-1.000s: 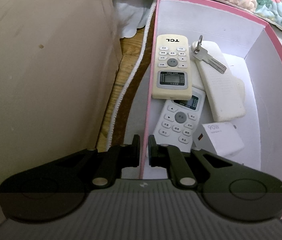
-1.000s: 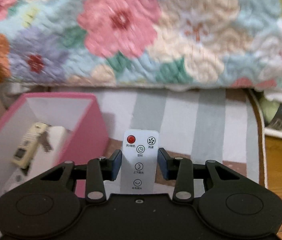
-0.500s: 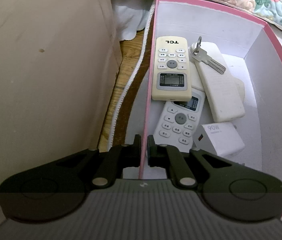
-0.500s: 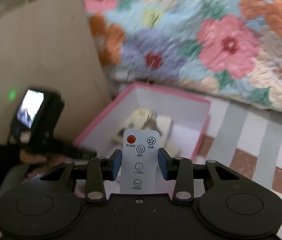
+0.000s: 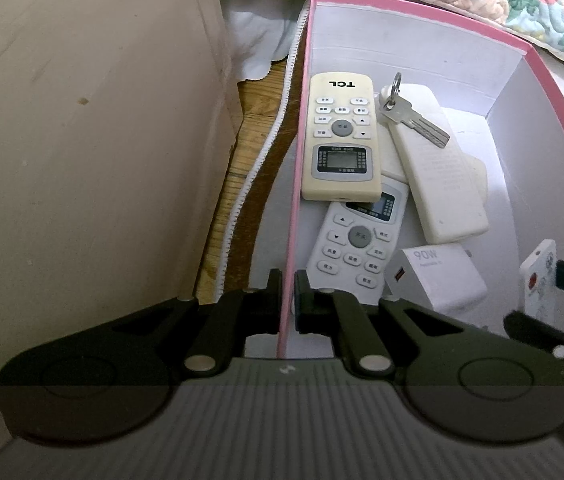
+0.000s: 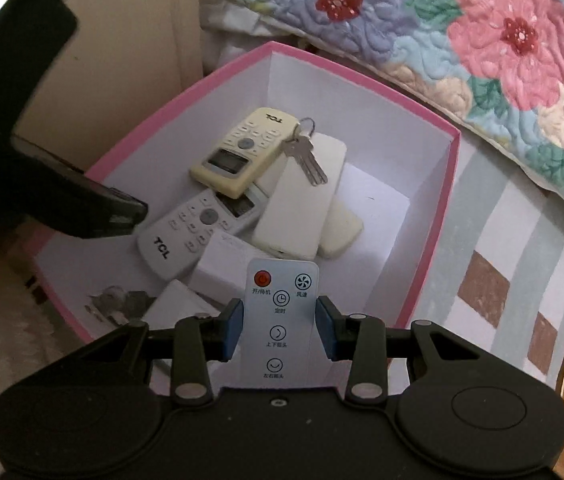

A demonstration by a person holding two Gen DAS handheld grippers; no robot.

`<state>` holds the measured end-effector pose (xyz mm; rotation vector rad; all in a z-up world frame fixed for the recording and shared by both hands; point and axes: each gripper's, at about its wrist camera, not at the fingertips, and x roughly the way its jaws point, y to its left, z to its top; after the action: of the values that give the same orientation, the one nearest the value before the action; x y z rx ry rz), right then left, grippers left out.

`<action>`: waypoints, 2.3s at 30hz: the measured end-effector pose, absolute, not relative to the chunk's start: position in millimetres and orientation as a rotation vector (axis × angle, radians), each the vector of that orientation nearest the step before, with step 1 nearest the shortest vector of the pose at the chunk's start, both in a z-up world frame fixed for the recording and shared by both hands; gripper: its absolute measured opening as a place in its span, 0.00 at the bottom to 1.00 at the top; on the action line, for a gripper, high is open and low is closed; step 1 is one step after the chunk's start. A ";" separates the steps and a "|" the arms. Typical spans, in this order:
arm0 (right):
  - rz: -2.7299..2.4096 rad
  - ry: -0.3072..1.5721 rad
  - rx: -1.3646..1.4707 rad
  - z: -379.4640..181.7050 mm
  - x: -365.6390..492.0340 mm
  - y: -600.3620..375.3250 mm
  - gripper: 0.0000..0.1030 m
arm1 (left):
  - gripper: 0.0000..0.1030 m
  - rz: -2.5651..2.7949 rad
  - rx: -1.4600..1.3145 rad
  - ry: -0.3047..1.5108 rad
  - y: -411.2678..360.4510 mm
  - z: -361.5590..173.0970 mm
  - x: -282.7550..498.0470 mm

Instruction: Organize rigid objects

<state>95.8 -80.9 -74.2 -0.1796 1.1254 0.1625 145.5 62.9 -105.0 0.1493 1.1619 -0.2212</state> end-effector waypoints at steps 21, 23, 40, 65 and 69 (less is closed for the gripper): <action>0.136 0.822 0.237 -23.2 35.2 -170.5 0.58 | 0.05 -0.210 0.186 1.175 55.4 -111.5 148.0; 0.141 0.820 0.272 -25.1 29.7 -178.2 0.58 | 0.06 -0.204 0.198 1.174 53.0 -112.3 147.6; 0.201 0.901 0.304 -23.3 21.9 -171.9 0.59 | 0.09 -0.143 0.251 1.179 44.3 -99.9 138.4; 0.105 0.894 0.220 30.6 -22.8 -170.4 0.67 | 0.26 -0.236 0.252 1.107 28.6 -0.7 45.7; 0.101 0.892 0.210 42.2 -33.3 -169.5 0.70 | 0.37 -0.254 0.260 1.097 23.8 13.8 30.8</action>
<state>-33.3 -169.5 42.2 0.2103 0.8924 0.1009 30.8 23.8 13.8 0.2599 1.0969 -0.2538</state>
